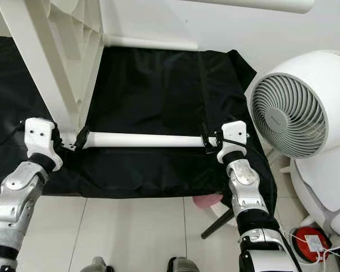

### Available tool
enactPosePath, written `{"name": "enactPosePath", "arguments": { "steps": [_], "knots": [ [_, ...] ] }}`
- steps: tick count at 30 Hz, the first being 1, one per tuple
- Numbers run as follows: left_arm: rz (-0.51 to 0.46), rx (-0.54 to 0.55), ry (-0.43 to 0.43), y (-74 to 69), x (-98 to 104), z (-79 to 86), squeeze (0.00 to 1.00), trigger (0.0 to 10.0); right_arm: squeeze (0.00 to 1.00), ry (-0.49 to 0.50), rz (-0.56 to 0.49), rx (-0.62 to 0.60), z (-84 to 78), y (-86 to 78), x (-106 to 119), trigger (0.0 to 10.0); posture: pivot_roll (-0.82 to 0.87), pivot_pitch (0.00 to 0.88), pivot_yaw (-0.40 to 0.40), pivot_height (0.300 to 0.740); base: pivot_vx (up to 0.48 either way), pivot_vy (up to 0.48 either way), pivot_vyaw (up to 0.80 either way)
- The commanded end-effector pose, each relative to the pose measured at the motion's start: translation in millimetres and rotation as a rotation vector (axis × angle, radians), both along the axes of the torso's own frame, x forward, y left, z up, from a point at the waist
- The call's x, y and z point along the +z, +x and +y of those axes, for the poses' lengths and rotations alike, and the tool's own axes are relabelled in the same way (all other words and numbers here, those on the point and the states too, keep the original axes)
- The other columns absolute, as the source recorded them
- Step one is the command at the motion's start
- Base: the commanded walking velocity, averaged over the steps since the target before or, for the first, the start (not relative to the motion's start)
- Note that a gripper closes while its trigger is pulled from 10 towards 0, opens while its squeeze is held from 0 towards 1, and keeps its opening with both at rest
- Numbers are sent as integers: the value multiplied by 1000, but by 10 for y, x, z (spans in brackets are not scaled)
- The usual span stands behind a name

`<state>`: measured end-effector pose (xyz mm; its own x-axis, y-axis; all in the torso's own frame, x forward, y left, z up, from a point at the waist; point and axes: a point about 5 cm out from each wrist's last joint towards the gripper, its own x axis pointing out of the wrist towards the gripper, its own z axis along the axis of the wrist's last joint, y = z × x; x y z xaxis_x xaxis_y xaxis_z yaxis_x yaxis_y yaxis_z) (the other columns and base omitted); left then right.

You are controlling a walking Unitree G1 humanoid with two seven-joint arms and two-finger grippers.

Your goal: Building children table

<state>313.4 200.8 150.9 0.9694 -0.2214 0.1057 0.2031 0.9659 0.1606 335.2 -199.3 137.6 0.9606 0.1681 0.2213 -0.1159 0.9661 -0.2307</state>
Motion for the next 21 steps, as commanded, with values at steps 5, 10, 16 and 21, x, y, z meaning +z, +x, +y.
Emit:
{"name": "enactPosePath", "arguments": {
  "steps": [5,10,16,21],
  "knots": [
    [-13,94,-15,101,4,8,0,10000,0,16,4,-12,16,-9,-15,10000,-60,74,1,740,0,0,0],
    [-31,151,-31,186,44,13,0,10000,0,34,-6,2,102,-25,-8,10000,-65,81,5,740,0,0,0],
    [-63,260,-69,332,151,30,0,10000,0,58,-5,23,212,-54,-30,10000,-73,93,6,740,0,0,0],
    [-78,331,-99,392,188,44,0,10000,0,66,-7,16,216,-60,-27,10000,-83,100,12,740,0,0,0]
  ]
}}
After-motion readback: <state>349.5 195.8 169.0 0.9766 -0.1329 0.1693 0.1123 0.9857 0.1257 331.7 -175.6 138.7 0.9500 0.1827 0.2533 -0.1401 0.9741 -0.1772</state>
